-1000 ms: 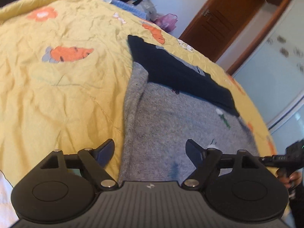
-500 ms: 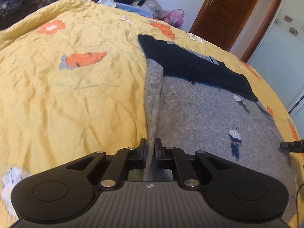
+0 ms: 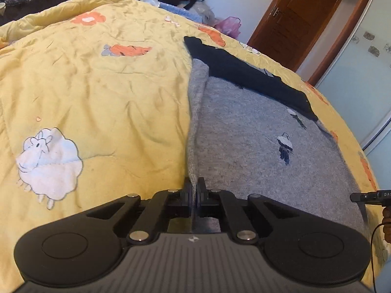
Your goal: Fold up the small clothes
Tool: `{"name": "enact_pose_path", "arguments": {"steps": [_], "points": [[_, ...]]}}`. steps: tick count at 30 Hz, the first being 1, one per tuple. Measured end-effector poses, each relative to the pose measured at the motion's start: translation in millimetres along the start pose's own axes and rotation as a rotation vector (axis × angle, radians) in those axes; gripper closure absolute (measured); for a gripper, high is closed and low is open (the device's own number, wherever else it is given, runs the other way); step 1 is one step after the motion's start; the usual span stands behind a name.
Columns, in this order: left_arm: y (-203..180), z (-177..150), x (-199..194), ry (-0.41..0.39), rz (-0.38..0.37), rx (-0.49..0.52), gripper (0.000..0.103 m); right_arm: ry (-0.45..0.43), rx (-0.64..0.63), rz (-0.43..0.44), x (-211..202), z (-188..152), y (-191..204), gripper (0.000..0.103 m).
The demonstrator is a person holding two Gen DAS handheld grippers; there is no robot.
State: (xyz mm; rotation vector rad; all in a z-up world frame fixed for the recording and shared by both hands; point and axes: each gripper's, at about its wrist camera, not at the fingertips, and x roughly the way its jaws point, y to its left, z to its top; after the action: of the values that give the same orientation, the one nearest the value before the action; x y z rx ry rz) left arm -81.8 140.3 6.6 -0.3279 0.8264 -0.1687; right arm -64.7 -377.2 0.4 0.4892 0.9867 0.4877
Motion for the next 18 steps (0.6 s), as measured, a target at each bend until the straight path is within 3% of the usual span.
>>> {"name": "enact_pose_path", "arguments": {"steps": [2, 4, 6, 8, 9, 11, 12, 13, 15, 18], "points": [[-2, 0, -4, -0.007, 0.084, 0.055, 0.1, -0.02, -0.013, -0.038, -9, -2, -2, 0.091], [-2, -3, -6, -0.012, 0.083, 0.084, 0.1, -0.038, 0.004, -0.065, -18, -5, -13, 0.093], [-1, -7, -7, -0.034, 0.082, 0.057, 0.098, -0.046, 0.033, -0.03, -21, -9, -23, 0.092], [-3, -11, -12, -0.041, 0.067, 0.037, 0.096, -0.057, 0.066, -0.008, -21, -11, -27, 0.088], [-3, -14, -15, -0.035, 0.055, 0.02, 0.093, -0.055, 0.086, 0.002, -22, -12, -27, 0.08], [0, -21, -26, -0.017, 0.011, -0.031, 0.081, -0.058, 0.113, 0.03, -30, -17, -25, 0.058], [4, -27, -32, -0.012, -0.026, -0.067, 0.066, -0.065, 0.112, 0.043, -36, -21, -23, 0.045], [9, -34, -38, -0.011, -0.075, -0.11, 0.049, -0.065, 0.11, 0.05, -42, -26, -21, 0.044], [18, -47, -49, -0.003, -0.168, -0.19, 0.028, -0.034, 0.118, 0.059, -50, -37, -20, 0.044], [26, -65, -56, 0.037, -0.3, -0.292, 0.024, 0.031, 0.137, 0.113, -55, -57, -18, 0.044]]}}
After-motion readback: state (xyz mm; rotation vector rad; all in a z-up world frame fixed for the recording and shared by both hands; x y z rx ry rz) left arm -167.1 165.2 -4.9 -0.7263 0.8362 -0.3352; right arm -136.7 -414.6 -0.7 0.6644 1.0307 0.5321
